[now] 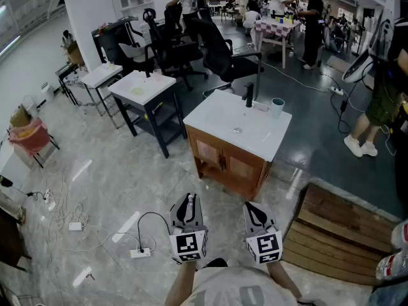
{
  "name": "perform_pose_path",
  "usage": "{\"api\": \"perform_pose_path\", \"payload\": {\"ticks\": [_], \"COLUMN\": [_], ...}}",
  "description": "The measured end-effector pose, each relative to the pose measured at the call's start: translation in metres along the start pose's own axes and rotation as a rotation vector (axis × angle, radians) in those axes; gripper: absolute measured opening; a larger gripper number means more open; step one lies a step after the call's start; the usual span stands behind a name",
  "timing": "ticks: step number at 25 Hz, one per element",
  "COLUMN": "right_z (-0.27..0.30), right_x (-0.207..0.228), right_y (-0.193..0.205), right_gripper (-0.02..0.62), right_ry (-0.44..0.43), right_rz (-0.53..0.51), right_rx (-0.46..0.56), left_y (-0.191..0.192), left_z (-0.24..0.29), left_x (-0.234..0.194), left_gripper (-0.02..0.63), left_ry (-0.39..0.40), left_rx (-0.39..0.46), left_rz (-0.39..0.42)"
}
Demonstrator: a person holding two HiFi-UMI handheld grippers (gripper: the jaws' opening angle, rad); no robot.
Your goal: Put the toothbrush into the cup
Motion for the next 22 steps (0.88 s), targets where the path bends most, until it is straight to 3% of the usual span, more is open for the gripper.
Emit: {"api": "perform_pose_path", "payload": {"ticks": [9, 22], "right_z": [-0.005, 0.000], "right_x": [0.008, -0.002], "right_y": [0.009, 0.017], "right_gripper": [0.031, 0.031], "right_ry": [0.025, -0.061], "right_rz": [0.038, 0.018], "right_rx": [-0.026, -0.033], "left_y": [0.004, 0.019], "left_z": [-0.004, -0.006], "left_x": [0.005, 0.004], "left_gripper": [0.081, 0.080], "left_ry": [0.000, -0.010], "left_rx": [-0.015, -0.057], "left_rz": [0.000, -0.038]}}
Point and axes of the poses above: the fingertips, and each gripper's own axes: z forward along the fingers, x to its right, y out of its underside, the point moved 6 cm from there along -z, backward along the fingers, and after that the axes turned 12 degrees about -x, right-handed, at the moved point
